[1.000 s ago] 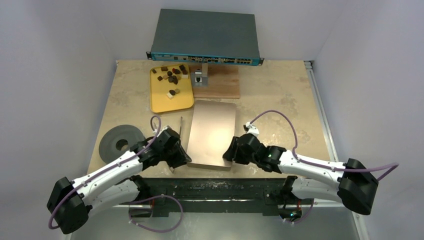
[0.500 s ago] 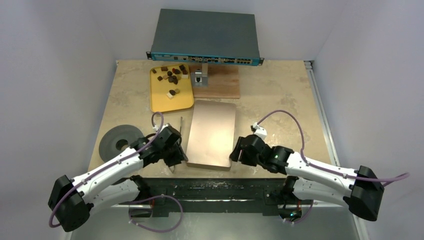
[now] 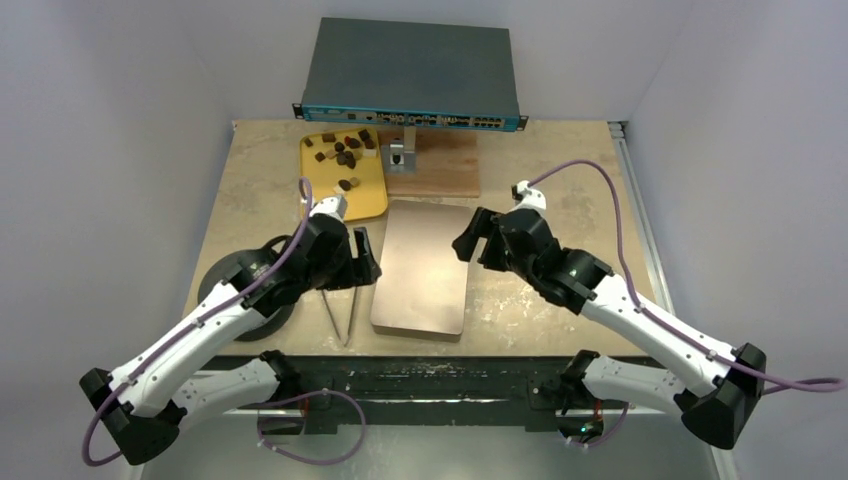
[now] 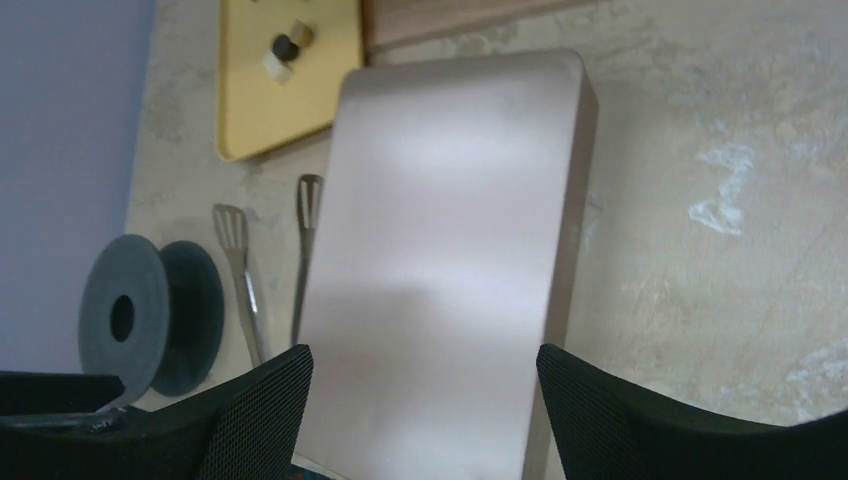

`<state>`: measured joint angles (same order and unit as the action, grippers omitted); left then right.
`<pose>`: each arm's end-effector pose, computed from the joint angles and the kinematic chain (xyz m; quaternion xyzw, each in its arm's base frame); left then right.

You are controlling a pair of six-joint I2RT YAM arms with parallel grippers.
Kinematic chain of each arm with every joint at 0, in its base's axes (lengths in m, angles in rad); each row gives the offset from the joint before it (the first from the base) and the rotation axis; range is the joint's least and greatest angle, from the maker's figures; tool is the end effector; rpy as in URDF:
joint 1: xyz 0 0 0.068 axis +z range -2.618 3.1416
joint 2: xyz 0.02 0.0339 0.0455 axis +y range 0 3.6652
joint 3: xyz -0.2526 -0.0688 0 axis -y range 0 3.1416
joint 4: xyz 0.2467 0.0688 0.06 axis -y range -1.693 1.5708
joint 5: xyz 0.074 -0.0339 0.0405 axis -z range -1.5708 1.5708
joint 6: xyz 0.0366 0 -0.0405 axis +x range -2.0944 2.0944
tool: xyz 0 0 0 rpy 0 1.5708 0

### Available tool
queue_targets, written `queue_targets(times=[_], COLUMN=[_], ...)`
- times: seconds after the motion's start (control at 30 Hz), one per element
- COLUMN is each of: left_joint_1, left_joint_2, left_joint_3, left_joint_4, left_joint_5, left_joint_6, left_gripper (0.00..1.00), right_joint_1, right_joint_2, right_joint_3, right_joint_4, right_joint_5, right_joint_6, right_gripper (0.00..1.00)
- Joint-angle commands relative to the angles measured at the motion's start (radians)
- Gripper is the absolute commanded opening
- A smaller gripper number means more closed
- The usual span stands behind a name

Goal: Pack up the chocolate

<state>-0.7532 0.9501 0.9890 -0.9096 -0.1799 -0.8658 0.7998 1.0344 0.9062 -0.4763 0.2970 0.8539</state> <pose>0.1417 -0.1239 0.3044 -0.0834 0.9323 -0.1891 0.2967 0.1700 0.1596 0.2966 0.0924 0.8736 0.2493 0.4075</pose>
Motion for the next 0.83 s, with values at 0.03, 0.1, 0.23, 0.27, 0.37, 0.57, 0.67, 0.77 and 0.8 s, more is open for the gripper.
queue_targets(times=[0.03, 0.1, 0.23, 0.27, 0.37, 0.57, 0.67, 0.77, 0.8], left_joint_1=[0.002, 0.003, 0.003, 0.003, 0.003, 0.005, 0.004, 0.005, 0.005], left_joint_2=[-0.001, 0.015, 0.023, 0.02, 0.0, -0.031, -0.042, -0.039, -0.032], left_joint_3=[0.206, 0.261, 0.318, 0.326, 0.321, 0.286, 0.26, 0.255, 0.259], left_joint_4=[-0.008, -0.018, -0.015, -0.013, -0.001, 0.004, 0.01, 0.011, 0.004], left_joint_5=[-0.067, -0.072, -0.079, -0.081, -0.094, -0.105, -0.104, -0.1, -0.102], left_joint_6=[0.214, 0.241, 0.264, 0.269, 0.281, 0.294, 0.297, 0.294, 0.292], left_gripper=[0.87, 0.97, 1.0, 1.0, 1.0, 1.0, 1.0, 1.0, 1.0], right_joint_1=[-0.001, -0.001, -0.001, 0.0, -0.001, 0.0, 0.0, -0.001, 0.0], right_joint_2=[-0.013, -0.007, 0.004, 0.002, -0.011, -0.042, -0.052, -0.056, -0.057], right_joint_3=[0.166, 0.207, 0.26, 0.265, 0.274, 0.272, 0.26, 0.254, 0.254], right_joint_4=[0.056, 0.072, 0.089, 0.094, 0.106, 0.09, 0.092, 0.087, 0.085], right_joint_5=[-0.014, -0.041, -0.085, -0.088, -0.091, -0.081, -0.087, -0.094, -0.095], right_joint_6=[-0.144, -0.165, -0.186, -0.186, -0.184, -0.177, -0.171, -0.17, -0.17], right_gripper=[0.87, 0.92, 0.99, 0.99, 0.99, 0.99, 0.99, 0.99, 0.99])
